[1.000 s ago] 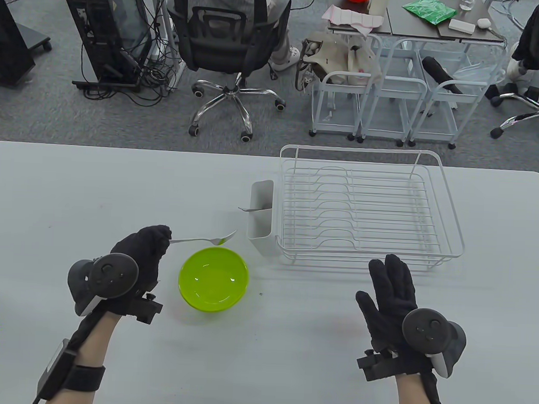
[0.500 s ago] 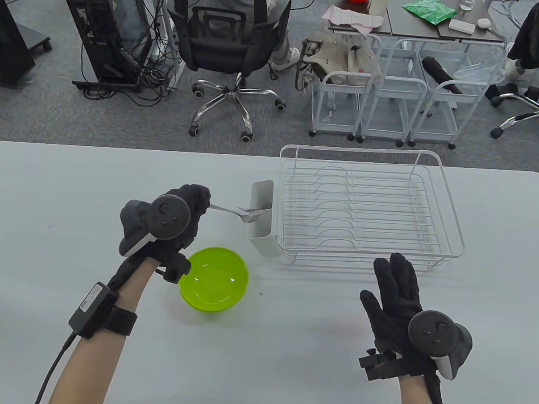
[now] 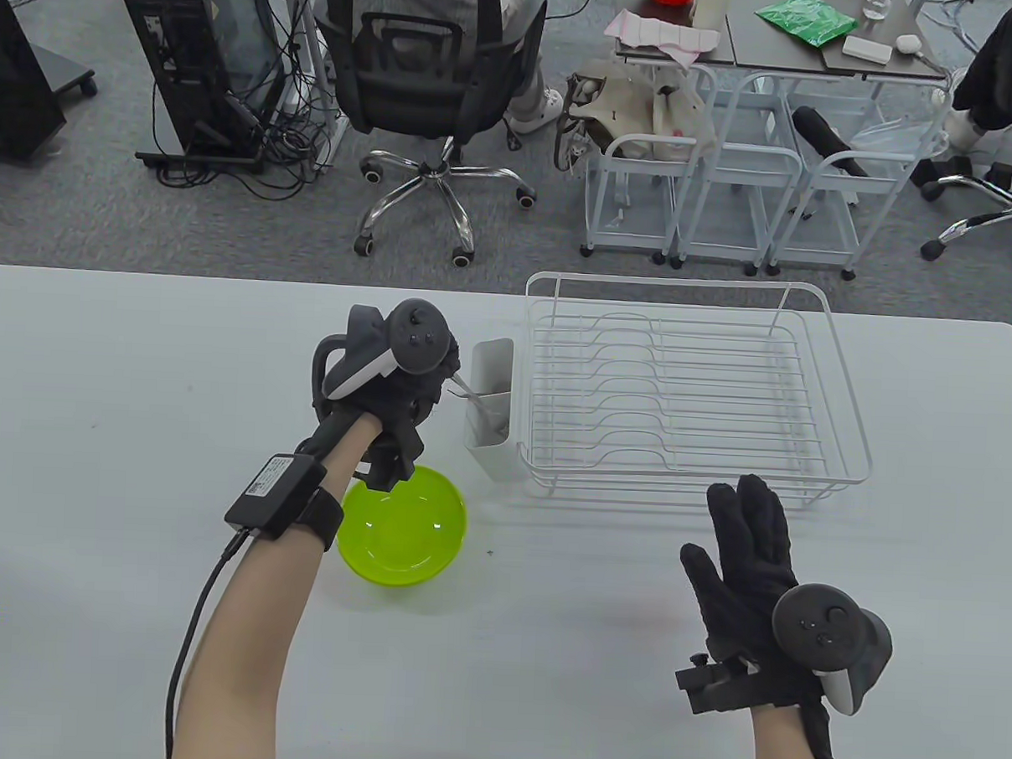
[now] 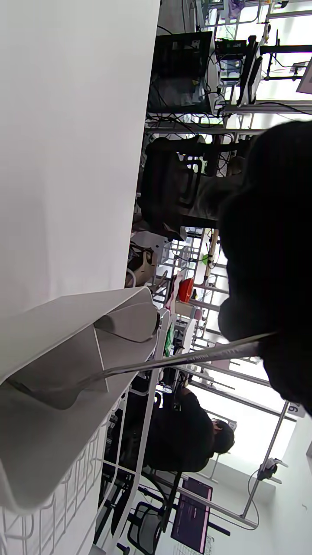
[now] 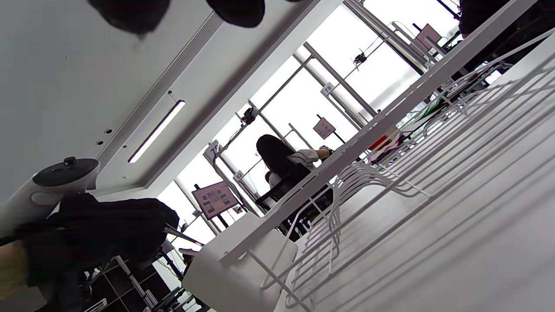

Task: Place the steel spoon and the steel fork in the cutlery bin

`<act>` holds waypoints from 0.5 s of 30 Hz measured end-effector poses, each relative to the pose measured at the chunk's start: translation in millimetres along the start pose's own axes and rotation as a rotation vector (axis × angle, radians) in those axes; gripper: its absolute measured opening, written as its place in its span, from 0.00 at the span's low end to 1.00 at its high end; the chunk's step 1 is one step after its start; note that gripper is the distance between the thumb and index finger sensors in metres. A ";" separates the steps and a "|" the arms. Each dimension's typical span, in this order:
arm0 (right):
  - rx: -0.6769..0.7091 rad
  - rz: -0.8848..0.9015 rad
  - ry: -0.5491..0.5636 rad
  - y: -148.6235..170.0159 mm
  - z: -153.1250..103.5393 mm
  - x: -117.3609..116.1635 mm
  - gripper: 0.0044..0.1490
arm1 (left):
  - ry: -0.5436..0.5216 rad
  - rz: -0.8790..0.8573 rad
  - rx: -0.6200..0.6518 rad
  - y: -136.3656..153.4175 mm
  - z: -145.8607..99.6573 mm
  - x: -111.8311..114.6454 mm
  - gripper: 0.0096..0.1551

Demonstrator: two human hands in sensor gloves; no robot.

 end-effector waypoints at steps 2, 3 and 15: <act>0.002 0.000 0.000 0.1 -0.1 -0.1 0.46 | 0.025 0.018 -0.028 -2.1 9.4 0.5 0.25; 0.005 -0.001 -0.001 0.0 0.0 -0.3 0.46 | 0.044 0.025 -0.041 -2.9 14.4 1.4 0.25; 0.009 -0.007 -0.014 -0.4 -0.2 -2.1 0.47 | -0.078 0.020 -0.152 -2.7 34.6 13.9 0.43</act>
Point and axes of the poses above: the tracker on the back of each hand, its own y axis roughly to the little-finger side, its own z axis roughly from the wrist to the fingertips, x = y × z, the point moved 1 cm from there along z, roughly from the wrist to the fingertips, and after that the axes turned 13 degrees about y, right-handed, at the moved point
